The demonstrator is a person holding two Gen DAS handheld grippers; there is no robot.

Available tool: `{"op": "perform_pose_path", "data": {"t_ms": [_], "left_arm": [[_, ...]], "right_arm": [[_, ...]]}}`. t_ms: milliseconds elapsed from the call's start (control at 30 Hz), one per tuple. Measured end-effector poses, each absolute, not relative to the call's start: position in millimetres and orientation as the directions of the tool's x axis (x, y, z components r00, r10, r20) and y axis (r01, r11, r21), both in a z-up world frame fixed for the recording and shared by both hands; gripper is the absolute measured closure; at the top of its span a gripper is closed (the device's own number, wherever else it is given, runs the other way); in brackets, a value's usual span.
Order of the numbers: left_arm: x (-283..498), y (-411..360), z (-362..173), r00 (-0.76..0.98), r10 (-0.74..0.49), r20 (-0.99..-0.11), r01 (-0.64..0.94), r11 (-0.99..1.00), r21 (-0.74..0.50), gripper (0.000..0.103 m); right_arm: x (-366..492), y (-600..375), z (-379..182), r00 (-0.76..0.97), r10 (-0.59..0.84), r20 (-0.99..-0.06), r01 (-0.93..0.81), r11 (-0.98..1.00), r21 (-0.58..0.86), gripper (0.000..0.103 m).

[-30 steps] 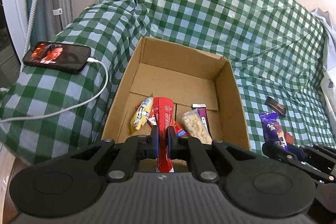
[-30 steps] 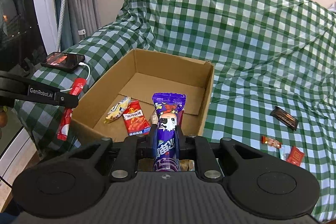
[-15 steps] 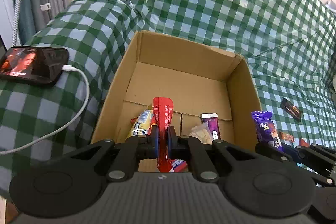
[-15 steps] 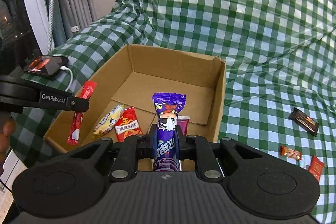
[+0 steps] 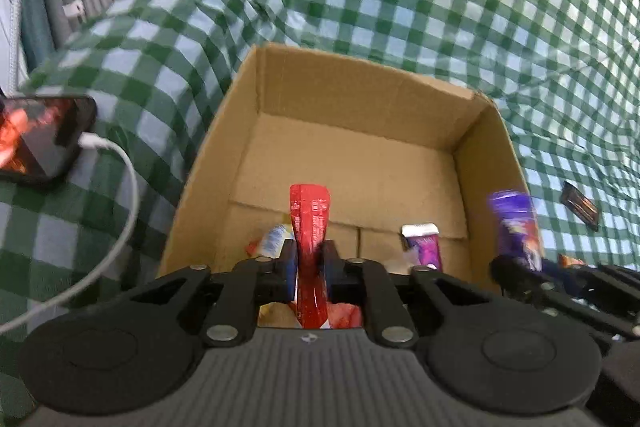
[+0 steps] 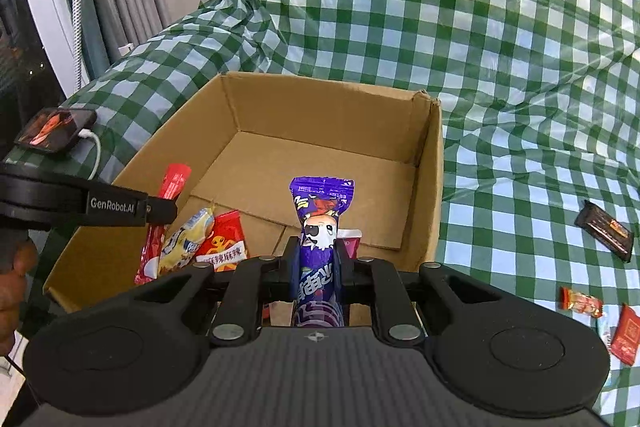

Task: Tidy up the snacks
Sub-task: 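Open both grippers to drop the snacks into the box, then withdraw both tools from the box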

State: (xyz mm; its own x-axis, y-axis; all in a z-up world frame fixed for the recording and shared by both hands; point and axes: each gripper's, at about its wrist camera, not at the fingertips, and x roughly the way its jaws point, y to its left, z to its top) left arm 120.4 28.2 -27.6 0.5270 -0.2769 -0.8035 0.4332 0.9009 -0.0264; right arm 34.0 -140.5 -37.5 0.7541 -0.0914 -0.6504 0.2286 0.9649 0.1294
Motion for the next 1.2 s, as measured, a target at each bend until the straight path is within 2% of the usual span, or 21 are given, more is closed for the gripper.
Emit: {"op": "perform_pose_path", "data": {"t_ms": [33, 67, 100, 133, 167, 267, 333, 367, 467, 633, 1000, 1200], "left_arm": [[119.3, 28.3, -24.1, 0.551, -0.270, -0.789, 0.433, 0.901, -0.005, 0.054], [117.2, 29.7, -18.9, 0.590, -0.257, -0.765, 0.426, 0.905, 0.024, 0.016], [114.2, 32.2, -13.5, 0.627, -0.244, -0.740, 0.411, 0.911, 0.048, 0.001], [109.2, 36.4, -7.0, 0.670, -0.240, -0.702, 0.397, 0.915, 0.066, 0.000], [105.2, 39.7, -2.5, 0.686, -0.246, -0.685, 0.404, 0.912, 0.077, 0.000], [91.6, 51.9, 3.3, 0.665, -0.248, -0.705, 0.429, 0.899, 0.088, 0.000], [75.5, 64.8, 0.3, 0.641, -0.237, -0.730, 0.420, 0.905, 0.075, 0.000], [67.3, 70.6, -2.7, 0.623, -0.230, -0.748, 0.416, 0.907, 0.068, 0.000], [38.6, 88.7, -11.3, 0.557, -0.217, -0.802, 0.422, 0.906, 0.047, 0.000], [-2.0, 110.1, -9.8, 0.532, -0.204, -0.822, 0.420, 0.906, 0.047, 0.000], [-67.9, 128.6, 30.2, 0.602, -0.230, -0.765, 0.409, 0.911, 0.048, 0.000], [-98.4, 132.0, 44.6, 0.618, -0.250, -0.745, 0.421, 0.906, 0.045, 0.000]], "right_arm": [[34.0, -143.3, -35.9, 0.763, -0.096, -0.639, 0.241, 0.960, 0.144, 0.083], [32.6, -146.6, -33.5, 0.773, -0.098, -0.627, 0.252, 0.954, 0.161, 0.077], [30.9, -149.3, -30.9, 0.779, -0.100, -0.619, 0.262, 0.949, 0.177, 0.058], [27.3, -151.4, -27.9, 0.790, -0.106, -0.603, 0.273, 0.943, 0.192, 0.039], [22.9, -151.8, -25.3, 0.798, -0.113, -0.592, 0.280, 0.939, 0.198, 0.031], [5.2, -146.9, -21.3, 0.799, -0.099, -0.593, 0.267, 0.942, 0.202, 0.028], [-12.2, -137.3, -22.0, 0.784, -0.087, -0.615, 0.268, 0.941, 0.208, 0.016], [-19.9, -131.9, -22.2, 0.780, -0.075, -0.621, 0.258, 0.943, 0.209, 0.013], [-44.8, -111.2, -20.0, 0.767, -0.061, -0.639, 0.235, 0.953, 0.191, 0.010], [-77.5, -82.7, -8.4, 0.750, -0.078, -0.656, 0.244, 0.956, 0.165, 0.007], [-142.1, -46.5, 20.1, 0.779, -0.139, -0.612, 0.251, 0.963, 0.100, 0.001], [-177.2, -38.4, 33.4, 0.807, -0.169, -0.565, 0.264, 0.960, 0.090, 0.001]]}}
